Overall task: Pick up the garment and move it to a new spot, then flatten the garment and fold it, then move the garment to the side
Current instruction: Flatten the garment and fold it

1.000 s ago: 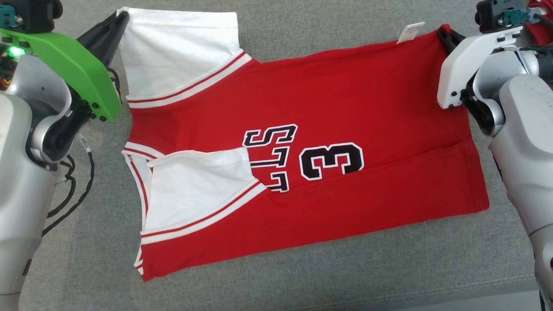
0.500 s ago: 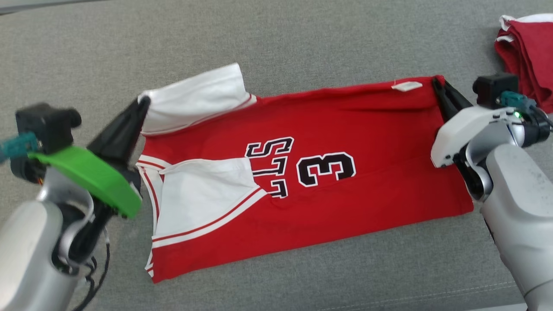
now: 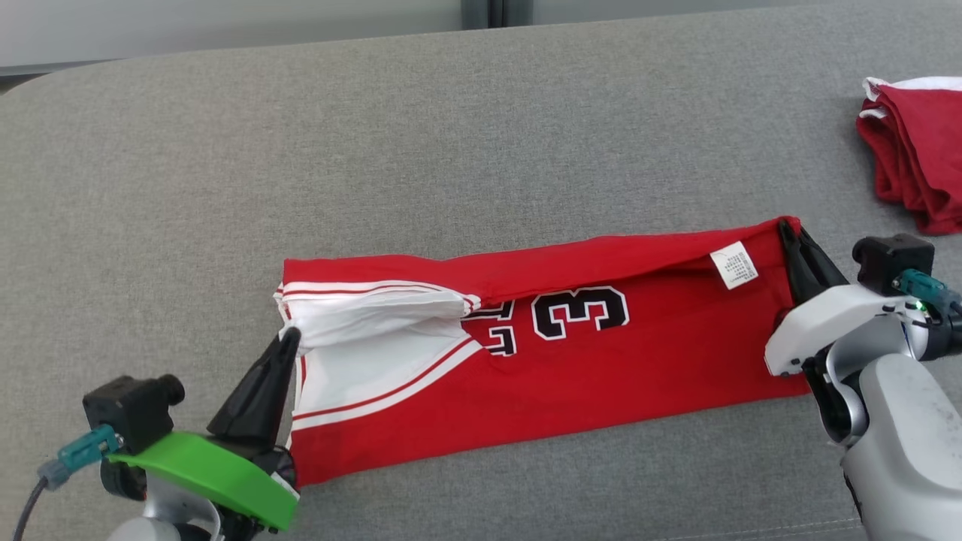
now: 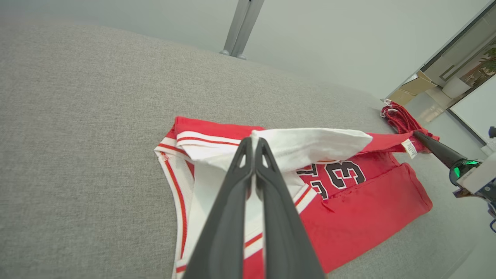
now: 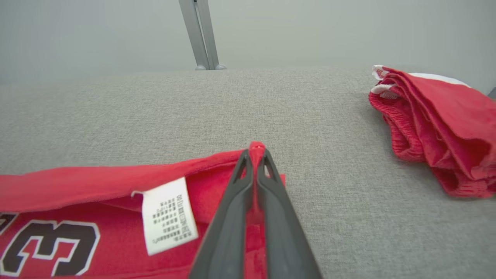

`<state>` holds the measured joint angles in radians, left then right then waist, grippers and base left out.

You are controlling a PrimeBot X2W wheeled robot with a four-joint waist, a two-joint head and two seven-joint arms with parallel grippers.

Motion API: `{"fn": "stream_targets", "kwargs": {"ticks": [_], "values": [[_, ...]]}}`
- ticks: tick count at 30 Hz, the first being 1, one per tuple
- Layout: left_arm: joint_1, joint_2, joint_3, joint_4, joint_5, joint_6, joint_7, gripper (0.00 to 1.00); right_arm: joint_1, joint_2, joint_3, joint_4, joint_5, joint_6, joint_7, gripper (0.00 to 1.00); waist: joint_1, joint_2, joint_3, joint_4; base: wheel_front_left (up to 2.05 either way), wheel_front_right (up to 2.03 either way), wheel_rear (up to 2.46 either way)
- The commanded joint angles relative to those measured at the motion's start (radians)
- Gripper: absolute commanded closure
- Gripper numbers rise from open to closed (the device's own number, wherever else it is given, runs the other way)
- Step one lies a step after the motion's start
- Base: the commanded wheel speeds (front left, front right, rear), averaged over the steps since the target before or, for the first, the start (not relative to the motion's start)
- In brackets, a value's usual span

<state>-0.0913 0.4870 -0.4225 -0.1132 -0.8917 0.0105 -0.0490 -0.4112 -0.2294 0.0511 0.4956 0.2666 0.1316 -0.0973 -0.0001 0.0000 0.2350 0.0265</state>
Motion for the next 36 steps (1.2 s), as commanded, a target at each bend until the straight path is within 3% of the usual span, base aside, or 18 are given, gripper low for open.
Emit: {"fn": "stream_targets", "kwargs": {"ticks": [1, 8, 9, 11, 12, 13, 14, 25, 36], "values": [[0.026, -0.005, -0.001, 0.007, -0.007, 0.005, -0.012, 1.0, 0.035, 0.01, -0.014, -0.022, -0.011, -0.002, 0.008, 1.0, 0.0001, 0.0, -0.006, 0.004, 0.0, 0.0, 0.0], [0.079, -0.038, -0.024, 0.06, -0.01, 0.003, -0.048, 1.0, 0.14, 0.058, -0.08, -0.102, -0.053, -0.002, 0.026, 1.0, 0.0001, 0.0, -0.02, 0.007, 0.0, 0.0, 0.0], [0.084, -0.044, -0.03, 0.073, -0.009, 0.002, -0.052, 1.0, 0.153, 0.067, -0.09, -0.107, -0.063, -0.002, 0.021, 0.8, 0.0001, 0.0, -0.022, 0.007, 0.0, 0.0, 0.0], [0.09, -0.053, -0.04, 0.094, 0.001, -0.003, -0.062, 1.0, 0.177, 0.086, -0.11, -0.113, -0.071, -0.002, 0.012, 0.53, 0.0001, 0.0, -0.026, 0.008, 0.0, 0.0, 0.0], [0.092, -0.055, -0.042, 0.105, 0.005, -0.005, -0.069, 0.75, 0.186, 0.094, -0.122, -0.116, -0.075, -0.002, 0.007, 0.1, 0.0001, 0.0, -0.028, 0.008, 0.0, 0.0, 0.0], [0.096, -0.06, -0.041, 0.115, 0.007, -0.002, -0.081, 0.53, 0.198, 0.1, -0.133, -0.121, -0.081, -0.002, 0.001, 0.0, 0.0001, 0.0, -0.031, 0.007, 0.0, 0.0, 0.0], [0.102, -0.063, -0.04, 0.122, 0.01, 0.002, -0.091, 0.0, 0.208, 0.107, -0.142, -0.124, -0.082, -0.002, -0.009, 0.0, 0.0001, 0.0, -0.033, 0.007, 0.0, 0.0, 0.0], [0.132, -0.094, 0.0, 0.149, 0.123, 0.09, -0.2, 0.0, 0.304, 0.162, -0.241, -0.147, -0.11, -0.002, -0.062, 0.0, 0.0001, 0.0, -0.072, 0.01, 0.0, 0.0, 0.0], [0.077, -0.144, 0.038, 0.149, 0.241, 0.135, -0.218, 0.0, 0.237, 0.136, -0.213, -0.133, -0.155, -0.002, 0.075, 0.0, 0.0001, 0.0, -0.094, 0.048, 0.0, 0.0, 0.0]]}}
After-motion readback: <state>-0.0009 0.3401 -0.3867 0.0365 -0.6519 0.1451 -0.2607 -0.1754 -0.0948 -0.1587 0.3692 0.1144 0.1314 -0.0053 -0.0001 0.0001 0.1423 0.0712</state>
